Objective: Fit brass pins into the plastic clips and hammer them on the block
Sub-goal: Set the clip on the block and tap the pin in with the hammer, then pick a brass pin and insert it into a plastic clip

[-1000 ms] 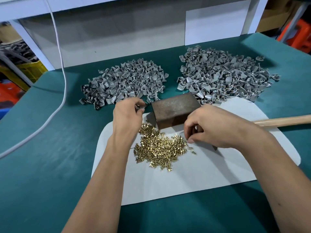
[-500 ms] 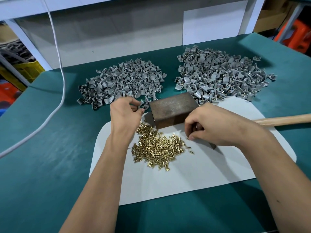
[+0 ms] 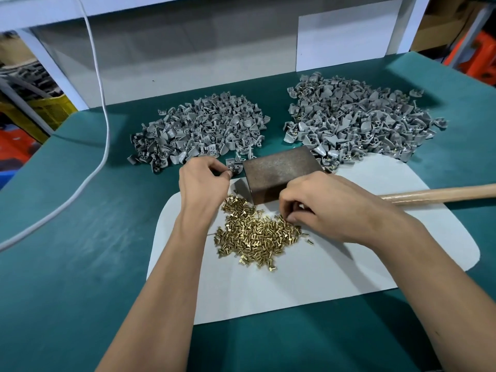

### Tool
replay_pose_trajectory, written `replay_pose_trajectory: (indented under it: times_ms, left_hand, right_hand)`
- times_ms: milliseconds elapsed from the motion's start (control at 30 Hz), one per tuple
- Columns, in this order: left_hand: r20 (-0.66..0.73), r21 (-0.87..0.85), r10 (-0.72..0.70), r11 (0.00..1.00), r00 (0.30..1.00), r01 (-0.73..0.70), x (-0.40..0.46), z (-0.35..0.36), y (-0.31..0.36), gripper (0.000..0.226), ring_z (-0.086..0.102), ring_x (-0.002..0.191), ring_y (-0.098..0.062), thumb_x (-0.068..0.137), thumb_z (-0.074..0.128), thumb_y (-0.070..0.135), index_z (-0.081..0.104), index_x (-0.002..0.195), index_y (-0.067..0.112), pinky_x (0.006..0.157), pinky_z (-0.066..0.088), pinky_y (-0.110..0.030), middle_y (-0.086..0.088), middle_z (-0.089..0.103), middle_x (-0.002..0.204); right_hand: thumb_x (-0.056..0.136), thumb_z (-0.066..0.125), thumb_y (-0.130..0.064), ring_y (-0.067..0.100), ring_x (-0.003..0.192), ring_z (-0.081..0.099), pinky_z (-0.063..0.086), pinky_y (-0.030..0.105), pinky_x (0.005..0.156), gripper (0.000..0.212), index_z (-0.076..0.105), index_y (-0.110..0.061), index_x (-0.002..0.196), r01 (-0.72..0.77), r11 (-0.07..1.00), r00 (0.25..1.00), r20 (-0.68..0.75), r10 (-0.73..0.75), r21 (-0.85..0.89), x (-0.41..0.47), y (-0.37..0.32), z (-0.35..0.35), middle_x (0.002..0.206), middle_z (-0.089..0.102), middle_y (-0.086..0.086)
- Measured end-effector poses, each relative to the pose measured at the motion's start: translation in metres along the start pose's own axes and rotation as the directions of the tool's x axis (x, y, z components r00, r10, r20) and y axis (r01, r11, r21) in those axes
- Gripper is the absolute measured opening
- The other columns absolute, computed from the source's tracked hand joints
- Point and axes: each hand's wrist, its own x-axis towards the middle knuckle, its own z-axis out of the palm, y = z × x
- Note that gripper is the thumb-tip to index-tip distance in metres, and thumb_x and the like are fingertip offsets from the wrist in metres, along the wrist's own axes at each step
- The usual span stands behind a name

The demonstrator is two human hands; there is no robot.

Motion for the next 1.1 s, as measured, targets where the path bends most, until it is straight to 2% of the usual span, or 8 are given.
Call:
replay_pose_trajectory:
  times_ms: [133,333,467,633,767,900,1000,1100]
  left_hand:
    - [-0.005,0.052,0.026,0.998,1.000,-0.026,0.000,-0.001,0.000,0.013,0.067,0.072,-0.014,0.085,0.080,0.019,0.074,0.074,0.023,0.073,0.056,-0.028,0.007,0.071,0.073]
    - [0.040,0.181,0.038,0.982,0.998,-0.045,0.000,-0.004,0.004,0.010,0.067,0.081,-0.021,0.086,0.076,0.019,0.068,0.082,0.024,0.075,0.055,-0.031,0.003,0.071,0.080]
    - [0.073,0.167,0.031,0.985,0.997,-0.043,-0.002,-0.004,0.005,0.028,0.064,0.074,-0.019,0.079,0.066,0.003,0.062,0.094,0.027,0.068,0.051,-0.031,0.001,0.067,0.076]
    - [0.027,0.124,0.046,0.991,0.999,-0.049,-0.003,-0.003,0.007,0.036,0.063,0.075,-0.013,0.081,0.062,0.000,0.073,0.101,0.027,0.072,0.046,-0.024,0.004,0.072,0.092]
    - [-0.087,-0.101,0.119,0.987,0.989,-0.128,-0.002,-0.005,0.015,0.011,0.063,0.067,-0.007,0.083,0.081,0.015,0.073,0.082,0.023,0.071,0.057,-0.027,0.011,0.068,0.073]
    - [0.027,-0.550,0.051,0.834,0.998,-0.028,-0.009,0.000,0.028,0.013,0.070,0.072,-0.020,0.078,0.086,0.003,0.074,0.079,0.010,0.078,0.062,-0.037,-0.011,0.075,0.080]
    - [0.089,-0.665,0.048,0.747,0.995,0.023,-0.015,0.003,0.033,0.017,0.075,0.083,-0.036,0.076,0.084,-0.006,0.071,0.077,0.005,0.081,0.064,-0.046,-0.022,0.076,0.086]
    - [0.091,-0.701,0.045,0.713,0.995,0.032,-0.018,0.004,0.033,0.027,0.076,0.089,-0.037,0.074,0.083,-0.011,0.064,0.071,0.008,0.082,0.063,-0.047,-0.017,0.073,0.083]
  right_hand:
    - [0.095,0.067,-0.020,0.005,0.081,0.061,0.055,0.036,0.076,0.013,0.063,-0.031,0.090,0.045,0.986,0.986,-0.163,-0.018,0.162,0.004,0.004,0.007,0.087,0.064,-0.016]
    - [0.086,0.080,-0.010,0.002,0.080,0.066,0.051,0.014,0.074,0.012,0.076,-0.020,0.093,0.149,0.943,0.885,-0.465,0.006,0.297,0.008,0.002,0.011,0.084,0.071,-0.013]
    - [0.088,0.077,-0.006,-0.011,0.075,0.059,0.045,0.009,0.070,0.013,0.080,-0.015,0.097,0.136,0.949,0.862,-0.506,0.029,0.286,0.010,0.004,0.013,0.086,0.069,-0.012]
    - [0.087,0.077,-0.002,-0.003,0.081,0.068,0.055,0.015,0.077,0.019,0.081,-0.015,0.100,0.121,0.936,0.838,-0.540,0.082,0.330,0.009,0.004,0.014,0.089,0.075,-0.010]
    - [0.088,0.076,-0.004,0.002,0.079,0.072,0.058,0.016,0.068,0.021,0.079,-0.017,0.105,0.067,0.873,0.804,-0.544,0.239,0.482,0.010,0.003,0.015,0.086,0.075,-0.011]
    - [0.089,0.075,-0.006,0.001,0.085,0.070,0.055,0.013,0.081,0.018,0.080,-0.017,0.103,0.021,0.894,0.752,-0.597,0.281,0.448,0.011,0.005,0.015,0.091,0.076,-0.011]
    - [0.090,0.074,-0.009,0.002,0.086,0.069,0.052,0.014,0.084,0.016,0.079,-0.019,0.100,-0.041,0.890,0.678,-0.642,0.359,0.454,0.010,0.012,0.010,0.090,0.075,-0.011]
    - [0.090,0.073,-0.010,0.002,0.085,0.068,0.052,0.016,0.083,0.015,0.078,-0.023,0.096,-0.092,0.856,0.617,-0.646,0.449,0.508,0.009,0.019,0.007,0.088,0.074,-0.012]
